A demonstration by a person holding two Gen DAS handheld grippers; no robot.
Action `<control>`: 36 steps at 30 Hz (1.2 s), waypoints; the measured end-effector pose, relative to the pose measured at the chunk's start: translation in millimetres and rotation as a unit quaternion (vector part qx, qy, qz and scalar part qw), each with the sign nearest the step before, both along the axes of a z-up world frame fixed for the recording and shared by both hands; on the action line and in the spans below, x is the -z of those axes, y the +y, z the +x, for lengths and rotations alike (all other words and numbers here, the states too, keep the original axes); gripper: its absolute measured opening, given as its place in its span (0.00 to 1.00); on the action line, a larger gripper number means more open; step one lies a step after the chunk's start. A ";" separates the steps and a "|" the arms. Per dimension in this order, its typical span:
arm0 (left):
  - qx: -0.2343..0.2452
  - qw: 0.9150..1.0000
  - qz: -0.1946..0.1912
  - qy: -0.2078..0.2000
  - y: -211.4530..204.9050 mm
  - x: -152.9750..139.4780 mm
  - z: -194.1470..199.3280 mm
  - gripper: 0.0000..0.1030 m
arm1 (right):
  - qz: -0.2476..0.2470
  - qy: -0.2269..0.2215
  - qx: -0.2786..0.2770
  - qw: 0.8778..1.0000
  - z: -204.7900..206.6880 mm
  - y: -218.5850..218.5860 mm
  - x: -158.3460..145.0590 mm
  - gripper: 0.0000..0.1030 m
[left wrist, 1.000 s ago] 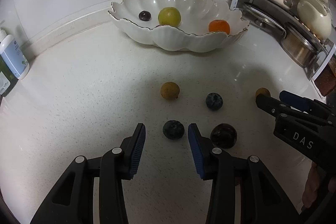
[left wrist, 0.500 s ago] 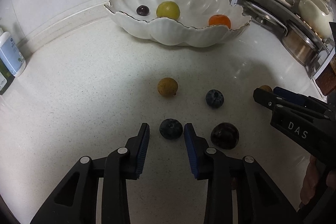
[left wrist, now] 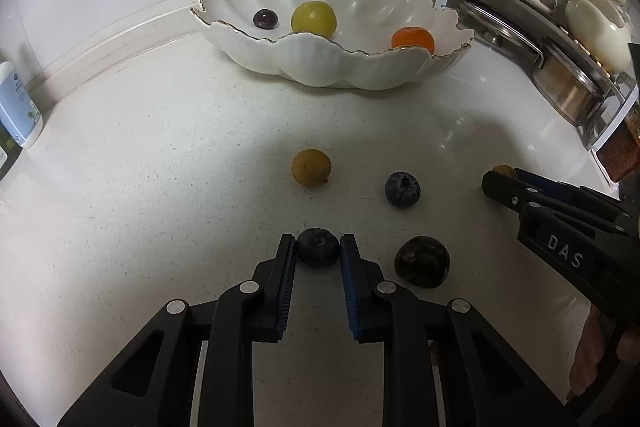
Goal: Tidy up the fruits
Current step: 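Close left gripper on dark plum while right gripper closes on brown fruit, then carry dark plum and brown fruit to the white bowl with both tools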
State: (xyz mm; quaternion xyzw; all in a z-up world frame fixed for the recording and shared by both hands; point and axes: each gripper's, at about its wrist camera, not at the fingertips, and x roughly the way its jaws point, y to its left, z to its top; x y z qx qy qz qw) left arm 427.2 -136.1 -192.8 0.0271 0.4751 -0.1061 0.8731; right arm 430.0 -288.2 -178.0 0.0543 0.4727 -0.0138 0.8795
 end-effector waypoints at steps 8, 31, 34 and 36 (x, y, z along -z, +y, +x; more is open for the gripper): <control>-0.001 1.000 -0.004 -0.019 3.2 -15.0 -6.1 0.23 | 0.009 -0.009 -0.006 1.000 -11.3 8.2 -11.8 0.27; 0.003 0.995 -0.027 -0.094 21.9 -78.0 -41.4 0.23 | 0.006 -0.077 0.003 0.997 -49.6 28.7 -72.4 0.27; 0.004 0.994 -0.031 -0.105 24.7 -86.6 -44.8 0.23 | 0.007 -0.087 0.002 0.996 -54.3 31.8 -80.4 0.27; 0.004 0.993 -0.034 -0.110 26.9 -91.6 -46.9 0.23 | 0.007 -0.094 0.002 0.996 -56.7 33.7 -85.6 0.28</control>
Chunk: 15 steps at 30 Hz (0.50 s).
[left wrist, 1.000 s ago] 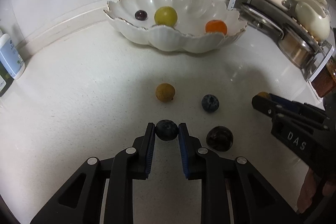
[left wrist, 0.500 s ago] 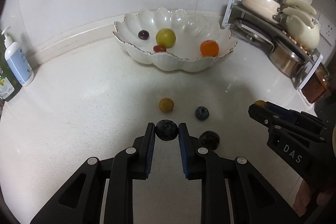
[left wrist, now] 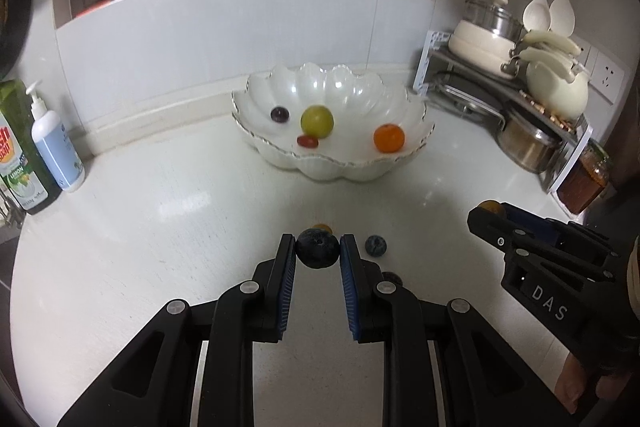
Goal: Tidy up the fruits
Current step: 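Carry dark plum and brown fruit to the white bowl with both tools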
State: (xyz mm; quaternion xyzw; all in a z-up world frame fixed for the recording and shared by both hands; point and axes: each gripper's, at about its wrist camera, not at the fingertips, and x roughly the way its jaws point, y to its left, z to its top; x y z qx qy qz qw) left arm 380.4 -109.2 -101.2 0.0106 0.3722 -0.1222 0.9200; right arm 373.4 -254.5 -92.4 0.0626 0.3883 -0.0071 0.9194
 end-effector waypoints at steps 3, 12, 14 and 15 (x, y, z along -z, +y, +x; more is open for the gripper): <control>0.001 1.000 -0.005 -0.008 3.0 -8.1 -1.3 0.23 | 0.001 -0.012 0.000 1.000 -3.5 3.8 -9.3 0.28; 0.000 0.999 -0.013 -0.048 12.2 -34.3 -7.1 0.23 | -0.002 -0.047 0.000 0.999 -10.3 14.6 -32.2 0.28; 0.000 0.998 -0.014 -0.057 13.5 -40.0 -8.0 0.23 | -0.002 -0.054 0.000 0.999 -10.6 17.0 -36.8 0.28; -0.001 0.998 -0.014 -0.061 13.8 -42.3 -7.9 0.23 | -0.002 -0.058 0.000 0.998 -10.4 18.2 -38.6 0.28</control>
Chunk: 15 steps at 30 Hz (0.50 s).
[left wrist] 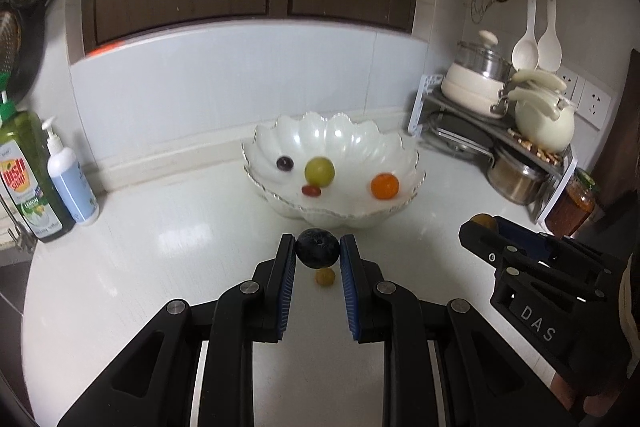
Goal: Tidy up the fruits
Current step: 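Carry dark plum and brown fruit to the white bowl with both tools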
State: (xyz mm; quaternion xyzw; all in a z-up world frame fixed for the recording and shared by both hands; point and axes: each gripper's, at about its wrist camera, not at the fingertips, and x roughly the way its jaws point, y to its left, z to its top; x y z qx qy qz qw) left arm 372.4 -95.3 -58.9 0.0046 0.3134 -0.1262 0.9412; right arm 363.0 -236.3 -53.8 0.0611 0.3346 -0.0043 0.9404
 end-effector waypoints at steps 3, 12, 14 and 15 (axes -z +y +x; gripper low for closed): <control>-0.002 1.000 -0.004 -0.010 3.0 -8.1 0.9 0.23 | 0.001 -0.008 0.000 1.000 1.4 2.0 -4.2 0.28; 0.000 1.000 -0.013 -0.024 4.7 -23.6 12.7 0.23 | 0.010 -0.032 0.007 0.999 9.0 3.1 -15.3 0.28; -0.002 1.000 -0.013 -0.028 4.8 -25.9 16.5 0.23 | 0.011 -0.038 0.010 0.999 12.1 2.2 -18.2 0.28; -0.002 0.999 -0.012 -0.030 4.9 -27.2 18.5 0.23 | 0.010 -0.041 0.011 0.999 13.7 2.0 -19.6 0.28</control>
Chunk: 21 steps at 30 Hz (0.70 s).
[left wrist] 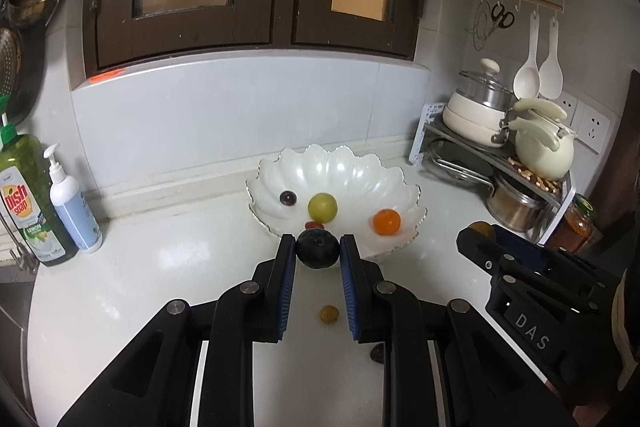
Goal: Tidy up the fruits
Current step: 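Carry dark plum and brown fruit to the white bowl with both tools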
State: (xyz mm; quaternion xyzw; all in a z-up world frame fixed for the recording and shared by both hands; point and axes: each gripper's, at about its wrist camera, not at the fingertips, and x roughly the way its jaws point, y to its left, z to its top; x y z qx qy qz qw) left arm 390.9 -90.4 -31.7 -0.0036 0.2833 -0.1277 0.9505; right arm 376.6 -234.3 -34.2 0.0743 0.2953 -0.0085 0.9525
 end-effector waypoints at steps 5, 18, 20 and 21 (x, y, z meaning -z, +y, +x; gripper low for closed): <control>0.001 1.000 0.001 -0.006 -2.0 -6.9 10.5 0.23 | -0.002 -0.011 -0.001 1.000 9.2 -1.1 -8.6 0.28; 0.005 0.999 0.021 -0.025 -18.5 -30.7 41.8 0.23 | -0.003 -0.012 -0.002 1.000 48.1 -13.5 -18.8 0.28; 0.005 1.000 0.020 -0.023 -20.0 -31.6 47.8 0.23 | -0.004 -0.011 -0.001 1.000 54.8 -15.8 -20.2 0.28; 0.006 1.000 0.019 -0.021 -20.9 -32.0 50.8 0.23 | -0.004 -0.011 -0.001 1.000 58.1 -17.1 -20.9 0.28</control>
